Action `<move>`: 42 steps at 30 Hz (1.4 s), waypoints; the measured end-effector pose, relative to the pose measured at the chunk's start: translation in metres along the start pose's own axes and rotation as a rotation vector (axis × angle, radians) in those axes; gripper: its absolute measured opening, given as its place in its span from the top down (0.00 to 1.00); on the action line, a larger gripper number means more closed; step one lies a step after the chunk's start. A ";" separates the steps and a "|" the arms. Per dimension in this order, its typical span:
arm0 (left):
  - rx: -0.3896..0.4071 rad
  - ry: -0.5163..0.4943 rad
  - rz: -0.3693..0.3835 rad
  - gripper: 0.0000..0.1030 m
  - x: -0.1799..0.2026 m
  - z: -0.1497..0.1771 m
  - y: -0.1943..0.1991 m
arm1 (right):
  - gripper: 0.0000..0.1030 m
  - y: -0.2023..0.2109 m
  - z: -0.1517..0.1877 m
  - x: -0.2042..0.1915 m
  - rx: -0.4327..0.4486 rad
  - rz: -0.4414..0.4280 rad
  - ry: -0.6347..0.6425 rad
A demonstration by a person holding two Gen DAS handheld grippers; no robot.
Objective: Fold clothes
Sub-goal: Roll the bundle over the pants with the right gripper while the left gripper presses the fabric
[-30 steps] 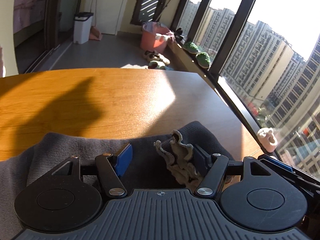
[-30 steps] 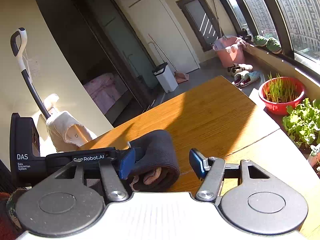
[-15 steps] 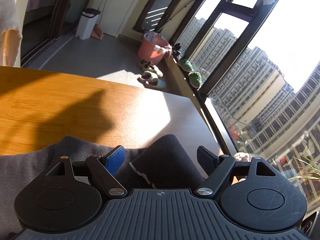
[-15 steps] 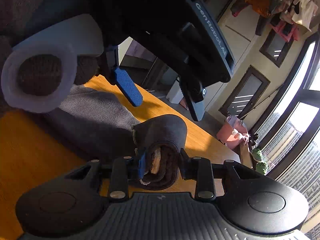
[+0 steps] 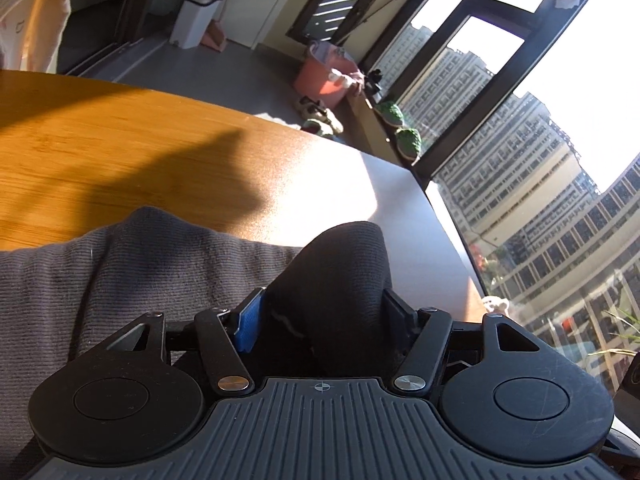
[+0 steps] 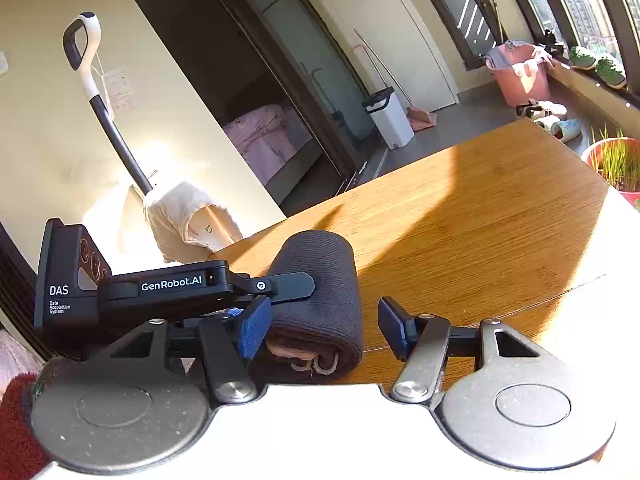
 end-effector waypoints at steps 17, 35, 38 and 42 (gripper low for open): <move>0.058 -0.034 0.084 0.28 0.032 0.000 0.023 | 0.68 0.012 0.005 -0.046 -0.170 0.297 0.589; 0.044 -0.081 -0.035 0.28 0.013 0.007 0.008 | 0.60 0.003 0.012 -0.029 -0.075 0.206 0.426; 0.060 -0.053 -0.026 0.30 0.007 0.001 0.020 | 0.60 -0.007 0.034 -0.065 -0.126 0.309 0.760; 0.116 -0.049 0.013 0.22 0.009 -0.010 0.044 | 0.60 -0.022 0.052 -0.089 -0.162 0.363 0.963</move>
Point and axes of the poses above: each gripper's, at about its wrist camera, not at the fingertips, and y roughly against the way its jaws point, x to its right, z to its underside, the point moved 8 cm from there along -y, roughly the way its jaws point, and after that the axes turned 11 degrees about -z, right-handed, at the moved point
